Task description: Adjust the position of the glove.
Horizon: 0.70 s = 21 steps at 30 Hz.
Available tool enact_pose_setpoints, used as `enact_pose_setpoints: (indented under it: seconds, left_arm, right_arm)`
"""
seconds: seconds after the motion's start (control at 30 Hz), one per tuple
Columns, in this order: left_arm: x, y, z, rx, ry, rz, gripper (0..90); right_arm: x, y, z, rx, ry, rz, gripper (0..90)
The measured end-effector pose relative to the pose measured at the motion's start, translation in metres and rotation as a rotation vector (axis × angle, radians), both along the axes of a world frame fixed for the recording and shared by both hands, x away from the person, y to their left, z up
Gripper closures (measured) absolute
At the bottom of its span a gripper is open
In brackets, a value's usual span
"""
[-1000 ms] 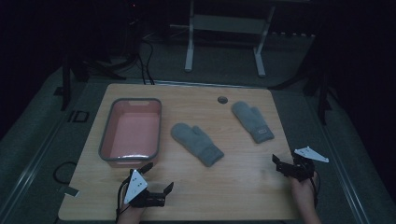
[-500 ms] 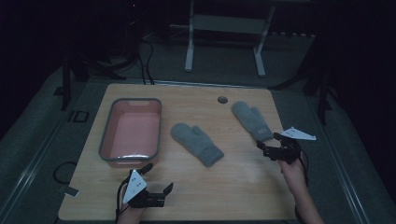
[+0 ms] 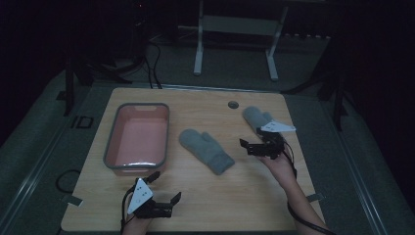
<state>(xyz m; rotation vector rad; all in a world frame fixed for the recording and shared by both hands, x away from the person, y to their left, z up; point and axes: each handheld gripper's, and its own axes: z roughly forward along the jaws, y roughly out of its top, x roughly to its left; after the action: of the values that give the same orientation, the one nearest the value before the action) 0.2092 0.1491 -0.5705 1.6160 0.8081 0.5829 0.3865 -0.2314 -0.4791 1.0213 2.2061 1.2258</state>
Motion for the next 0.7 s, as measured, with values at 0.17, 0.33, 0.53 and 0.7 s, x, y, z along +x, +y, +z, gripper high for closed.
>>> enact_pose_setpoints:
  seconds: [0.17, 0.33, 0.53, 0.7]
  left_arm:
    - [-0.001, 0.001, 0.001, 0.000, -0.003, -0.001, 0.1]
    - [-0.001, 0.001, 0.001, -0.008, -0.001, -0.006, 0.0]
    - [-0.001, 0.001, 0.002, -0.005, 0.000, -0.015, 0.0]
    - [-0.002, 0.000, 0.002, 0.002, 0.001, -0.021, 0.0]
  right_arm:
    - [0.008, 0.029, -0.002, -0.008, 0.015, 0.054, 13.9]
    - [0.015, 0.055, -0.009, -0.036, 0.061, 0.119, 22.8]
    - [0.023, 0.084, -0.024, -0.050, 0.080, 0.208, 24.4]
    - [0.033, 0.103, -0.034, -0.054, 0.108, 0.316, 32.1]
